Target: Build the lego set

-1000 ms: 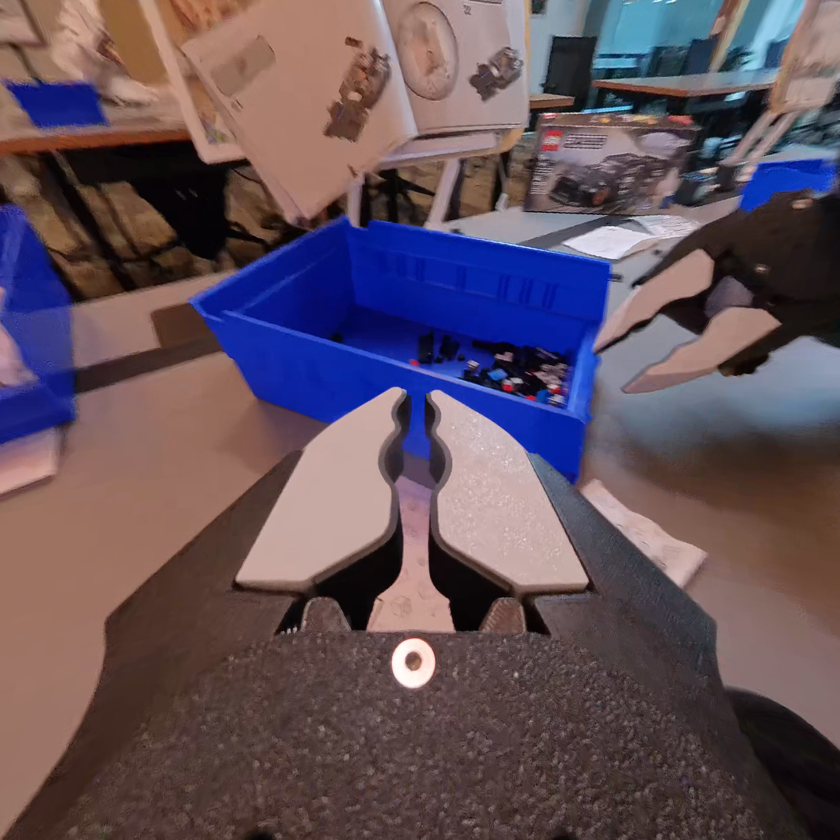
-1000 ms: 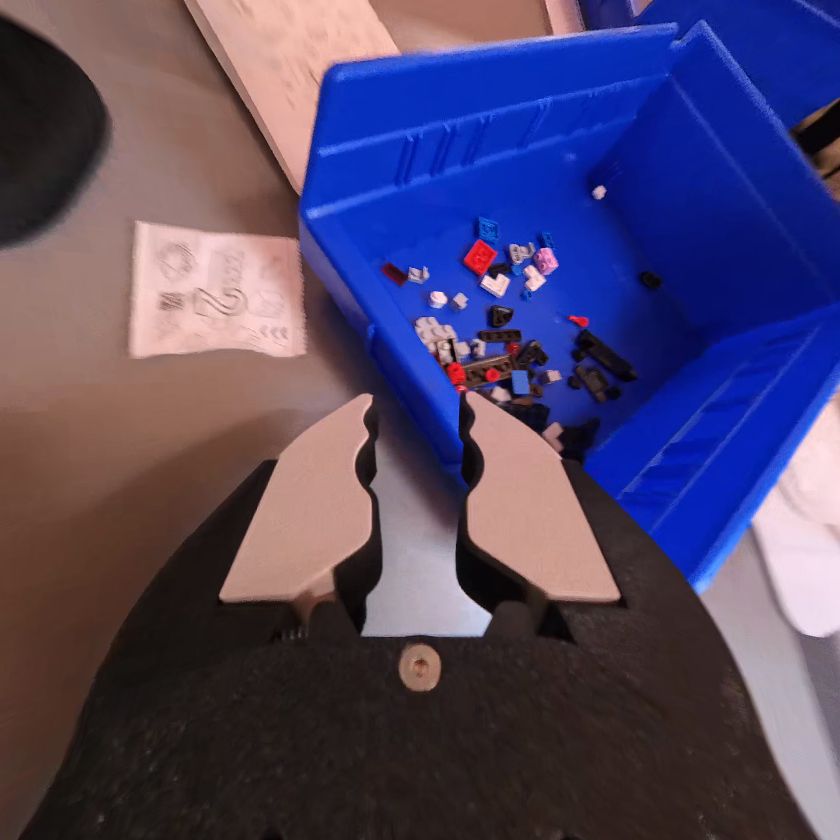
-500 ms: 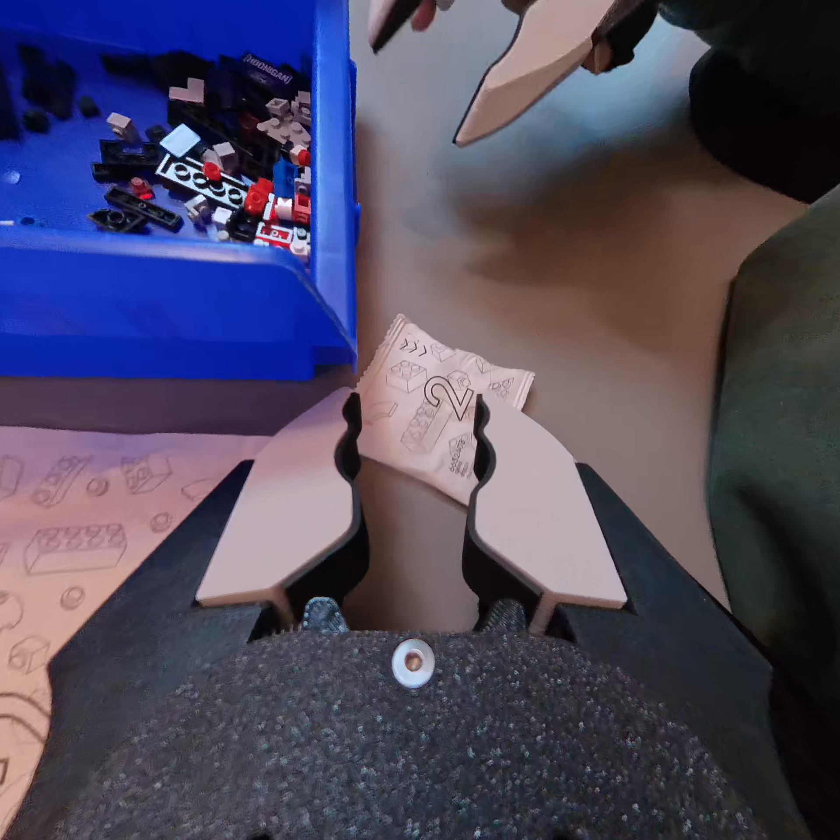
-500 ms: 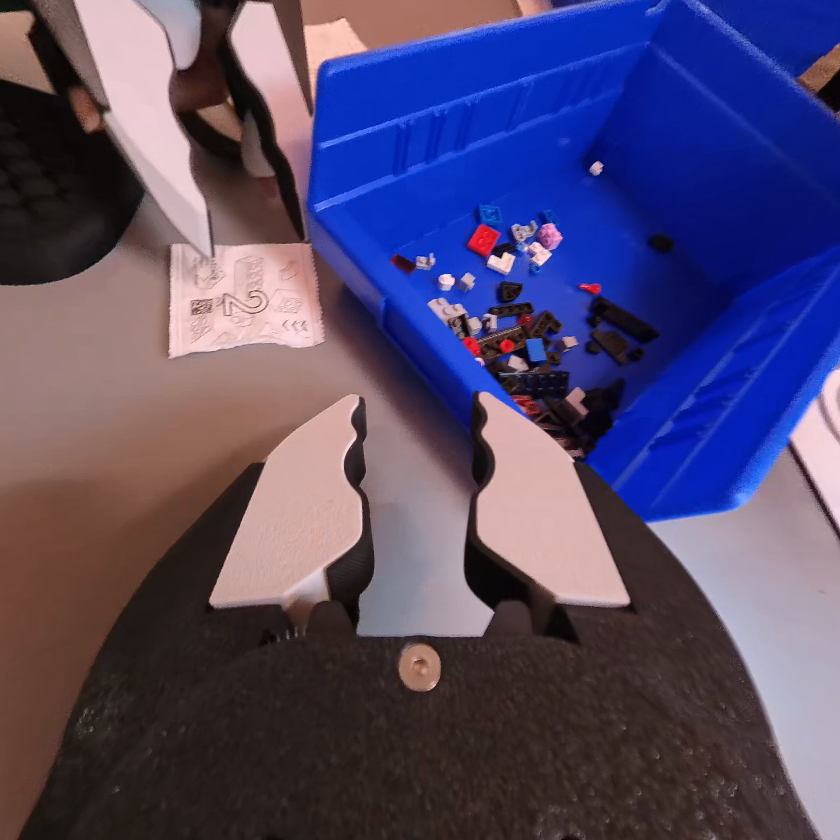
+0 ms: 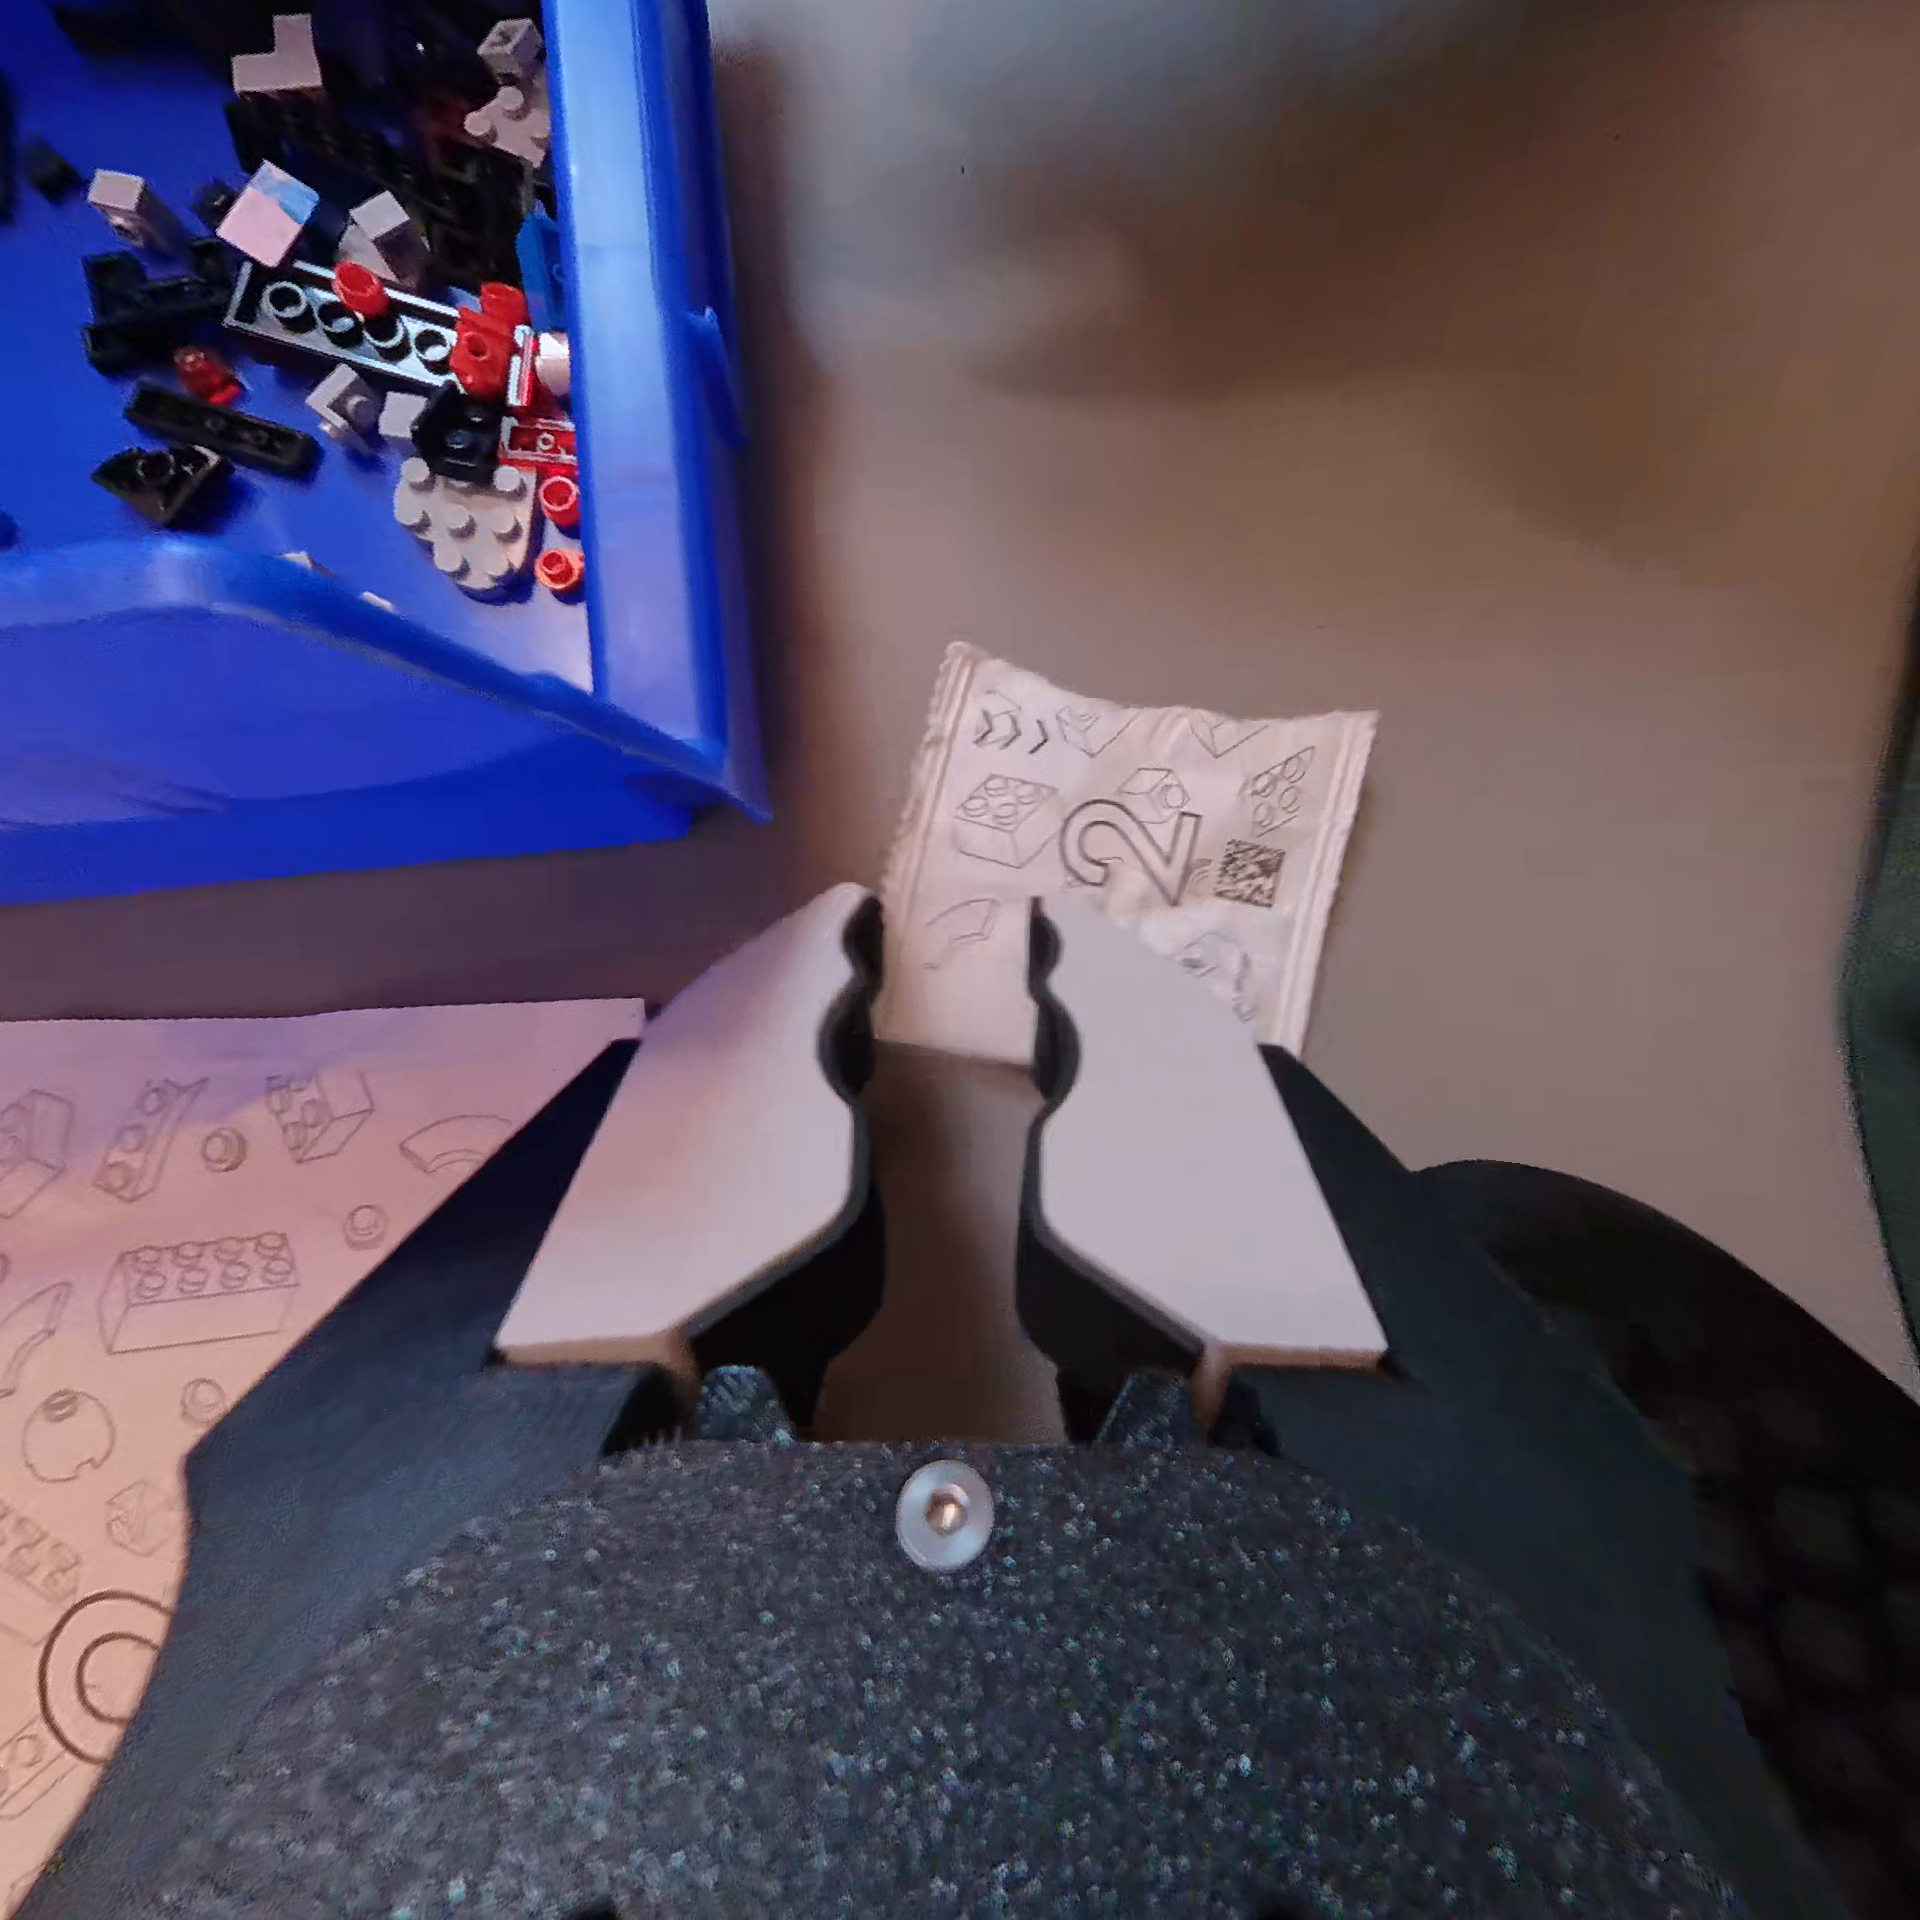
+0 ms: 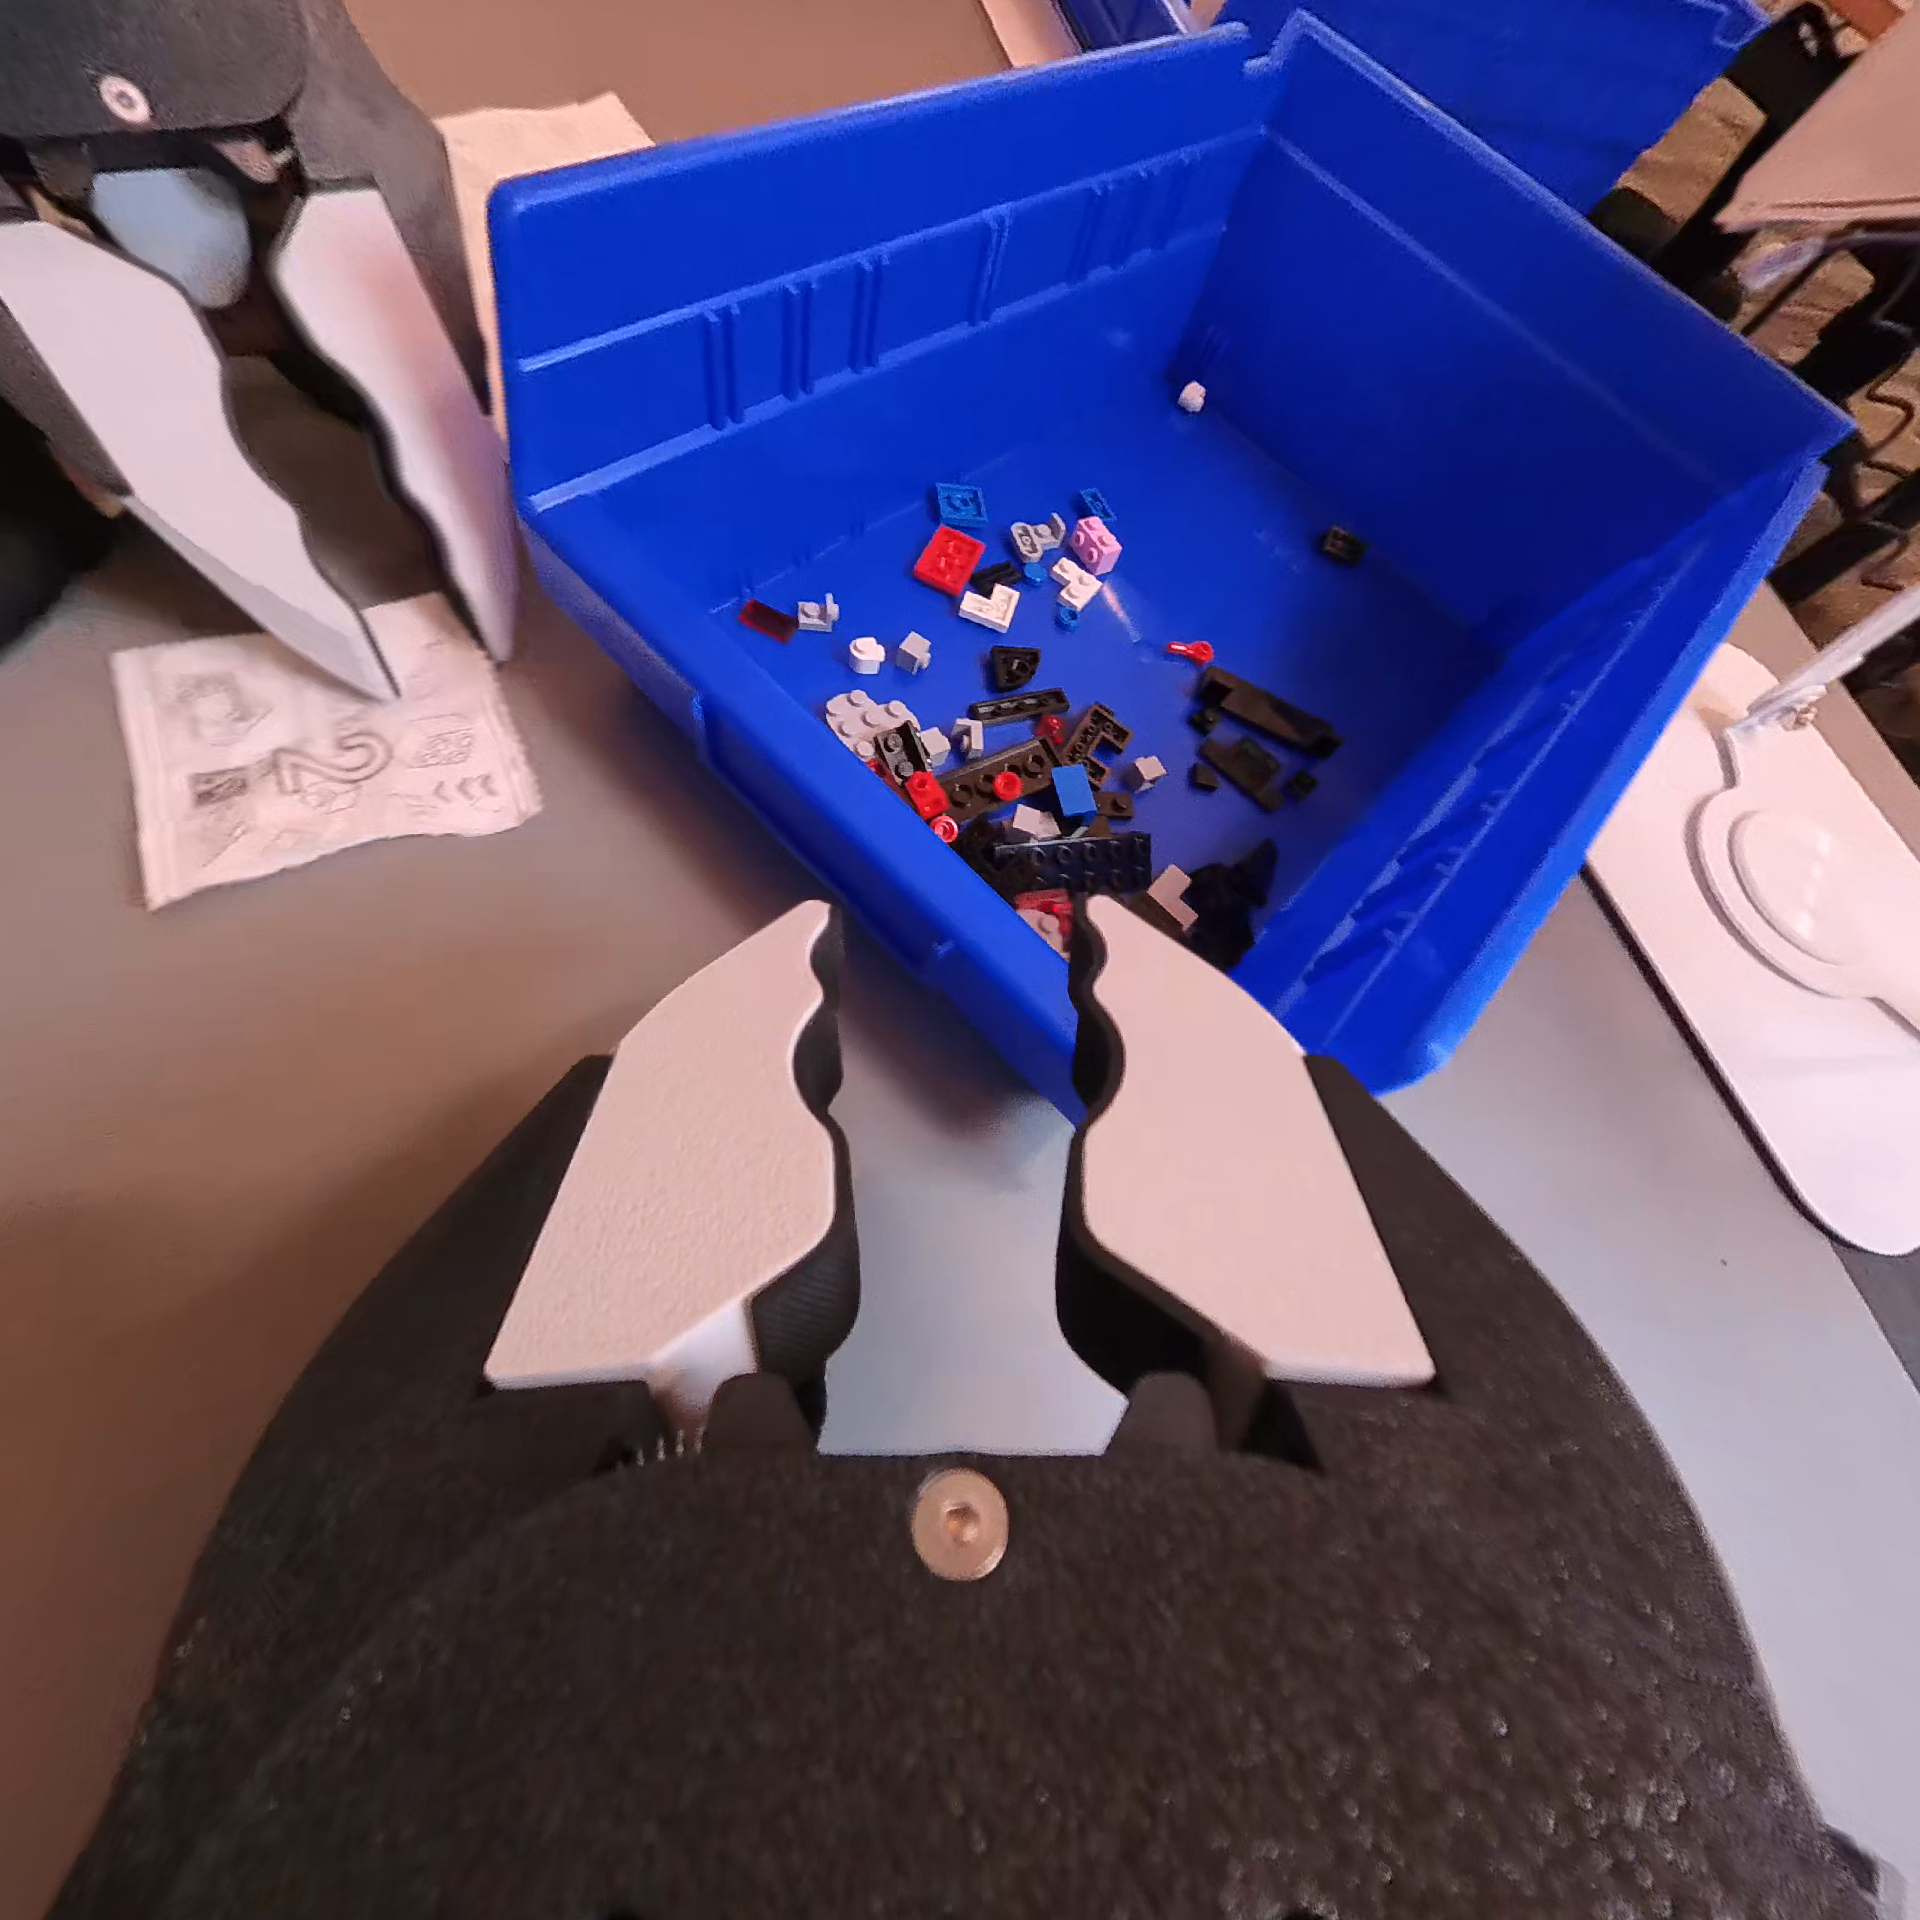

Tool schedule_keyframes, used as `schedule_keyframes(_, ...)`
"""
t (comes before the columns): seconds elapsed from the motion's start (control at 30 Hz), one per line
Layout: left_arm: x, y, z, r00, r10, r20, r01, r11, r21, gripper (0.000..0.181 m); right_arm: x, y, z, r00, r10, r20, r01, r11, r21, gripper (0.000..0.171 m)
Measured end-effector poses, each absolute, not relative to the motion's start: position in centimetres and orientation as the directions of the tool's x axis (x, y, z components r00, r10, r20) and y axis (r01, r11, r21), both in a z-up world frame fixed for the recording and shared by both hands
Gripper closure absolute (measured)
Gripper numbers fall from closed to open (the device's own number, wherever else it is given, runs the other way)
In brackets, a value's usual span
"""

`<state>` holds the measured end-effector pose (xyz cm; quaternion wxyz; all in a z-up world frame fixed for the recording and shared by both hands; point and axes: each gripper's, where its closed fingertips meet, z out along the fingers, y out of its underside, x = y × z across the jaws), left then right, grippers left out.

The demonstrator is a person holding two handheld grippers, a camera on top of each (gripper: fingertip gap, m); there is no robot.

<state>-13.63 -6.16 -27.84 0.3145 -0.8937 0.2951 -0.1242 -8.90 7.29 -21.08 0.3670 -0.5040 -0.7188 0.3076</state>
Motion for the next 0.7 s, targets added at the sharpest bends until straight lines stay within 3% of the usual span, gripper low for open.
schedule_keyframes(0.07, -13.9, -6.1, -27.8, 0.793, -0.609, 0.012, -0.458, -0.61, -0.647, 0.169, -8.9, 7.6, -21.0, -0.212, 0.954, 0.212, 0.496, 0.292, -0.818, 0.131)
schedule_keyframes(0.2, -14.5, -6.1, -27.3, 0.796, -0.605, -0.025, -0.462, -0.579, -0.672, 0.165, -8.9, 7.7, -21.2, -0.215, 0.951, 0.221, 0.495, 0.301, -0.815, 0.132)
schedule_keyframes(0.33, -13.5, -6.9, -26.4, 0.789, -0.609, 0.078, -0.403, -0.609, -0.683, 0.117, -8.7, 7.3, -21.4, -0.237, 0.946, 0.222, 0.488, 0.314, -0.815, 0.134)
schedule_keyframes(0.43, -12.4, -7.5, -27.2, 0.766, -0.639, 0.075, -0.466, -0.632, -0.62, 0.1, -8.5, 7.5, -21.5, -0.234, 0.947, 0.222, 0.495, 0.312, -0.811, 0.134)
schedule_keyframes(0.63, -11.2, -7.7, -28.1, 0.741, -0.671, 0.013, -0.555, -0.624, -0.55, 0.112, -7.2, 8.1, -21.2, -0.204, 0.951, 0.231, 0.494, 0.303, -0.815, 0.136)
schedule_keyframes(0.7, -11.4, -7.4, -27.9, 0.746, -0.666, -0.011, -0.551, -0.609, -0.57, 0.131, -6.7, 8.2, -21.1, -0.193, 0.957, 0.217, 0.489, 0.285, -0.824, 0.137)
